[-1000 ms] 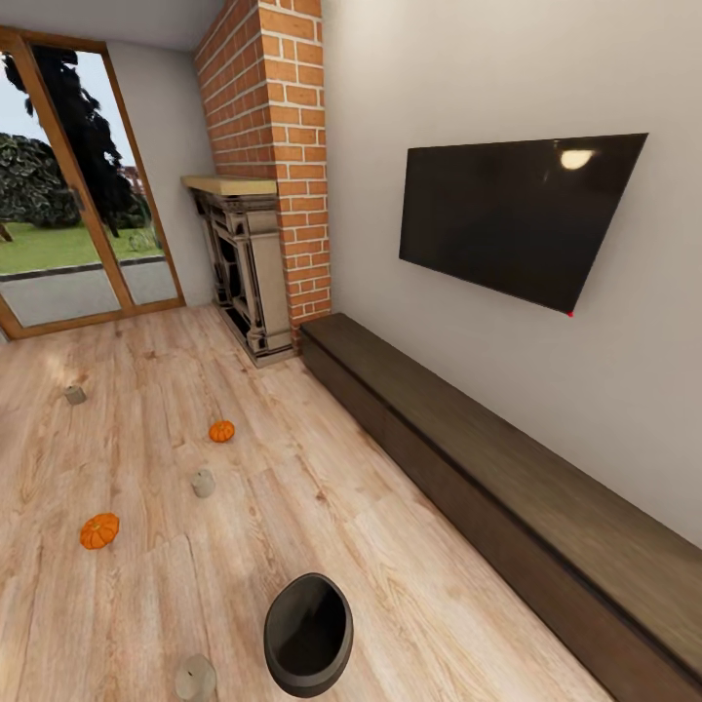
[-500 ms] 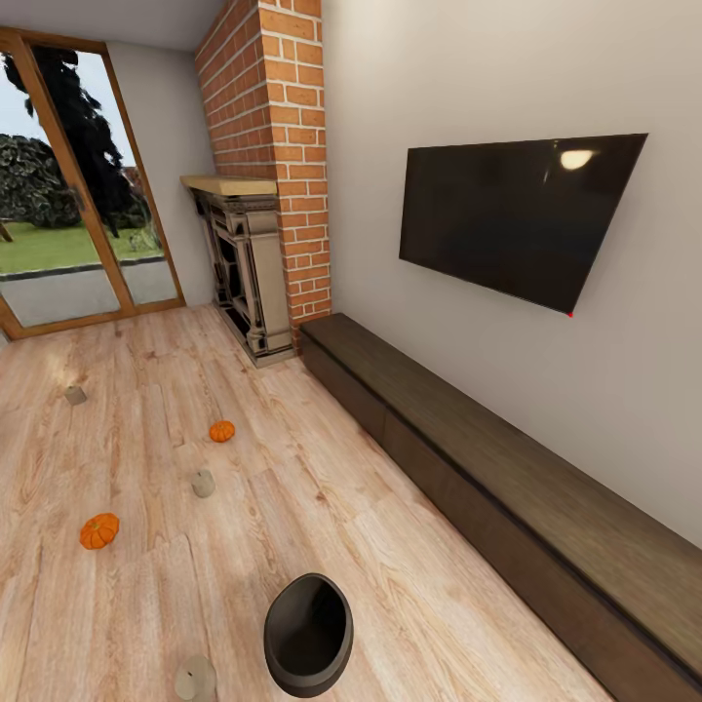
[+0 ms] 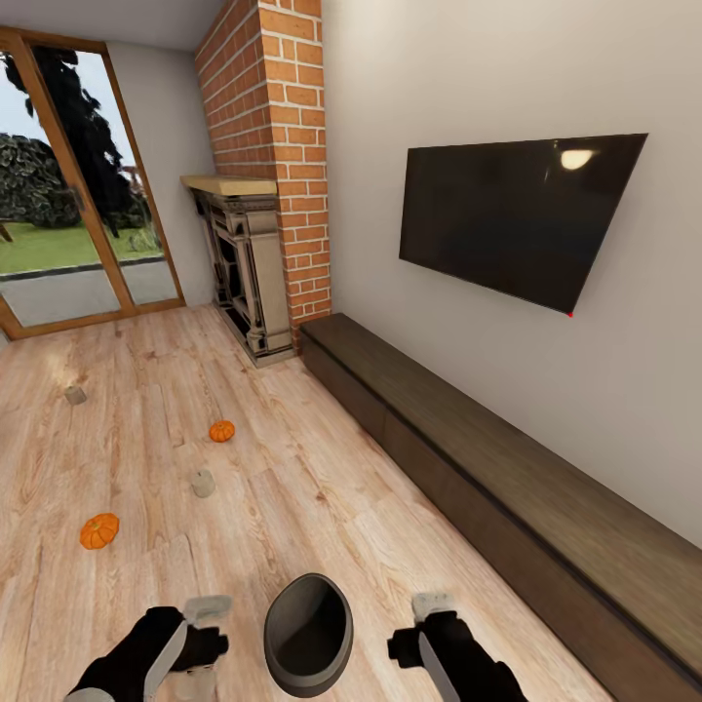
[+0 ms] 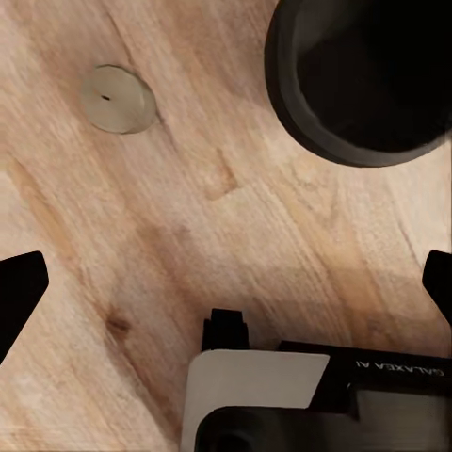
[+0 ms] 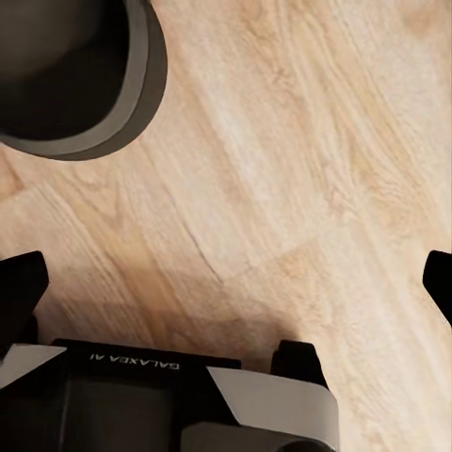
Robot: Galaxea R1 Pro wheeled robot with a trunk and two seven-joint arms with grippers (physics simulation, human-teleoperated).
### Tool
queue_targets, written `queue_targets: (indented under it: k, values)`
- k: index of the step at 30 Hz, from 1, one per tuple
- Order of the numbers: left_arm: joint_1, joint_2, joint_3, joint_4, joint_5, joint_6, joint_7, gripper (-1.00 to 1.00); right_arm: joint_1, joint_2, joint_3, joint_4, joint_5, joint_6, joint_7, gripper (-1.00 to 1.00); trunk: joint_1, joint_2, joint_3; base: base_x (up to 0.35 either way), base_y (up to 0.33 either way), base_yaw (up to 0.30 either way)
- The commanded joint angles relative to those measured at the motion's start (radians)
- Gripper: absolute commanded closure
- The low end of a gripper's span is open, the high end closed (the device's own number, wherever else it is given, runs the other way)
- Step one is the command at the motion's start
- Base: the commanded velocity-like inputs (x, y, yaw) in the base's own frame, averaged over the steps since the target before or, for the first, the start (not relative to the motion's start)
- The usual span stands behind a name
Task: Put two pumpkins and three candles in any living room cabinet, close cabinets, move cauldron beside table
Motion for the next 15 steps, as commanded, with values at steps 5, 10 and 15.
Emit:
queue_targets:
  k: [5,10,15]
  values:
    - [-0.002,0.0,0.0,-0.02,0.018,0.002,-0.003,-1.0,-0.006,0.001,0.005,0.004,-0.005,-0.027,-0.007,-1.0,0.0,-0.001,-0.001,0.0,0.0,0.0]
    - [-0.002,-0.006,0.003,-0.021,0.02,-0.005,-0.009,-1.0,-0.006,0.001,0.007,0.006,-0.005,-0.043,-0.007,-1.0,0.0,-0.001,-0.001,0.0,0.0,0.0]
    - [0.0,-0.021,0.001,-0.02,0.02,-0.034,-0.012,-1.0,-0.006,0.002,0.009,0.006,-0.007,-0.077,-0.007,-1.0,0.0,-0.001,-0.001,0.0,0.0,0.0]
